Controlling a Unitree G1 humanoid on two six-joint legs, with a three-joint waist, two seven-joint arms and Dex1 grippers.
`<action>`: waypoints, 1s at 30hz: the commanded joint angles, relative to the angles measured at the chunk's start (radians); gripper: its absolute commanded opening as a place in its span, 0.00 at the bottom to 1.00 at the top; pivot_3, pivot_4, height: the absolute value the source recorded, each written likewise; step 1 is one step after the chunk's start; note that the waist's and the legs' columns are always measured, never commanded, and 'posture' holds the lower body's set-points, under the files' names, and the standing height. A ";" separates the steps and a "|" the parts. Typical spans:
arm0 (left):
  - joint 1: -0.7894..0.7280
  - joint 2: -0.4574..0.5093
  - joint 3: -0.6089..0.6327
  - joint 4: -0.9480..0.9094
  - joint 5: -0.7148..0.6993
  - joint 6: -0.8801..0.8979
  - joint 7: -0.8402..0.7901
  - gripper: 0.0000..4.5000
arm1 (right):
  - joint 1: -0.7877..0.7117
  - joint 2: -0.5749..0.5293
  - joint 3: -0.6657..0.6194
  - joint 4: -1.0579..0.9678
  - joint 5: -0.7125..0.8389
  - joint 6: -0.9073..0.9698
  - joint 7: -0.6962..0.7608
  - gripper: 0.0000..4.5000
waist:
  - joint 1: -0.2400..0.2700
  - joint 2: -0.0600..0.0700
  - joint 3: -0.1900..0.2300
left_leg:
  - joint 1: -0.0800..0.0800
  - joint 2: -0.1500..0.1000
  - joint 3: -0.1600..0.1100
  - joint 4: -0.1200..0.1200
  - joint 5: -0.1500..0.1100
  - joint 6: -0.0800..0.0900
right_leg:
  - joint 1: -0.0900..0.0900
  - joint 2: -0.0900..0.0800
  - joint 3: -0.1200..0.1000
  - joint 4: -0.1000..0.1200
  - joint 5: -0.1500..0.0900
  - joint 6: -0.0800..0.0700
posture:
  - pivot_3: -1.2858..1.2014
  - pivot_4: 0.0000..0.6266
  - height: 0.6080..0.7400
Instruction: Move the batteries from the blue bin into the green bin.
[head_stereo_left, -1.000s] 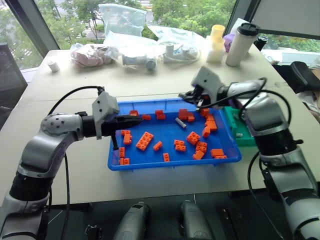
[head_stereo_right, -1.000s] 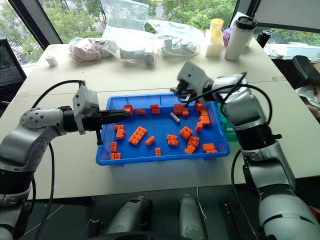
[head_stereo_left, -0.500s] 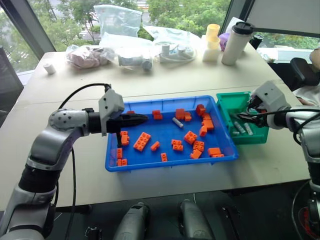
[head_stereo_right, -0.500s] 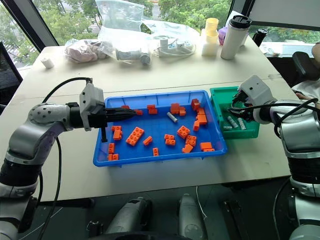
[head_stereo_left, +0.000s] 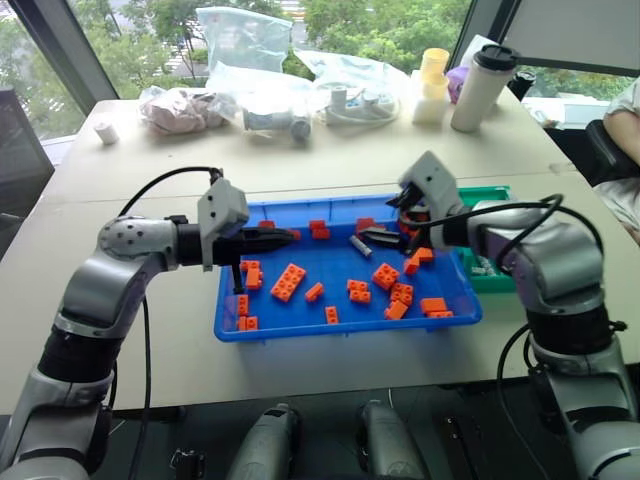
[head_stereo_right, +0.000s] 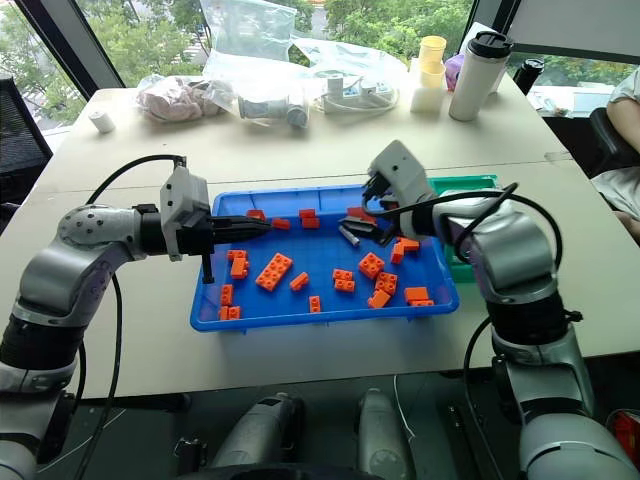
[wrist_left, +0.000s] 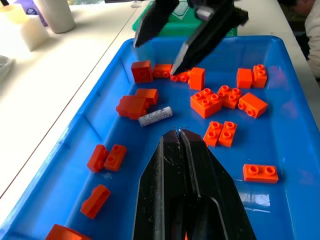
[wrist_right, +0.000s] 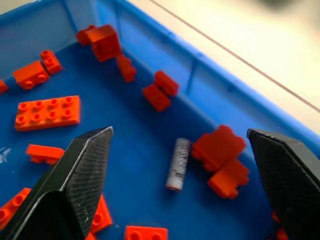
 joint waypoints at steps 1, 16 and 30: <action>0.005 0.018 0.038 -0.045 -0.006 0.001 0.014 0.00 | -0.002 0.026 0.027 0.015 -0.008 -0.016 -0.048 0.98 | -0.001 0.000 0.000 | 0.000 0.000 0.000 0.002 0.000 0.000 | 0.001 0.000 0.000 0.000 0.000 0.000 | 0.52 0.24 1.00; 0.035 0.031 0.055 -0.081 -0.010 0.017 0.043 0.00 | 0.022 0.102 0.117 0.223 -0.037 -0.099 -0.117 0.98 | -0.008 0.000 0.000 | 0.000 0.001 0.000 0.002 -0.001 0.002 | 0.000 0.002 0.000 0.001 0.000 0.000 | 0.52 0.24 1.00; 0.019 0.020 0.045 -0.062 -0.002 0.004 0.040 0.00 | -0.028 0.090 0.112 0.202 -0.077 -0.119 -0.133 0.01 | -0.009 0.000 0.000 | 0.001 0.001 0.000 0.002 -0.001 0.002 | 0.000 0.002 0.000 0.001 0.000 0.000 | 0.52 0.24 1.00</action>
